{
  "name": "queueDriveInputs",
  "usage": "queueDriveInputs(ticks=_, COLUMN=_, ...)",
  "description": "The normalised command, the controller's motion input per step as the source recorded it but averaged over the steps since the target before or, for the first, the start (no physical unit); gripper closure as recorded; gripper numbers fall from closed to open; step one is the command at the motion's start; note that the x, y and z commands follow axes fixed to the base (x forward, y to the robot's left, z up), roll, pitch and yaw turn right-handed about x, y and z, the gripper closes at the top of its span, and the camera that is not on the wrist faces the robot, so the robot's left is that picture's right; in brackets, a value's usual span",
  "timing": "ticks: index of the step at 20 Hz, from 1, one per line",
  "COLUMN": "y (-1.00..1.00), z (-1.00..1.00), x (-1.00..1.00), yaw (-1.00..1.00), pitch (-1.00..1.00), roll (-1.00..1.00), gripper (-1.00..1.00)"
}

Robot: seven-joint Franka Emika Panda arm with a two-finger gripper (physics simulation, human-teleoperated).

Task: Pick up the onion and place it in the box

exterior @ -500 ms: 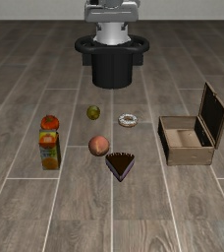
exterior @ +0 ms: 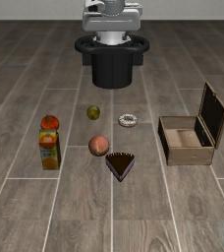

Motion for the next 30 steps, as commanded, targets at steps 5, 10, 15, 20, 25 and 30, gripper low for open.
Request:
queueDriveInputs(ticks=5, y=0.0, z=0.0, x=1.0, yaw=0.0, pitch=0.0, roll=0.0, gripper=-1.0)
queueDriveInputs(ticks=10, y=0.0, z=0.0, x=1.0, yaw=0.0, pitch=0.0, roll=0.0, gripper=-1.0)
queueDriveInputs(ticks=15, y=-0.2, z=0.0, x=0.8, yaw=0.0, pitch=0.0, roll=0.0, gripper=-1.0)
queueDriveInputs(ticks=20, y=-0.6, z=0.0, x=0.4, yaw=0.0, pitch=0.0, roll=0.0, gripper=-1.0)
queueDriveInputs(ticks=25, y=0.0, z=-1.0, x=0.0, yaw=0.0, pitch=0.0, roll=0.0, gripper=-1.0)
queueDriveInputs(ticks=30, y=0.0, z=-1.0, x=0.0, yaw=0.0, pitch=0.0, roll=0.0, gripper=-1.0)
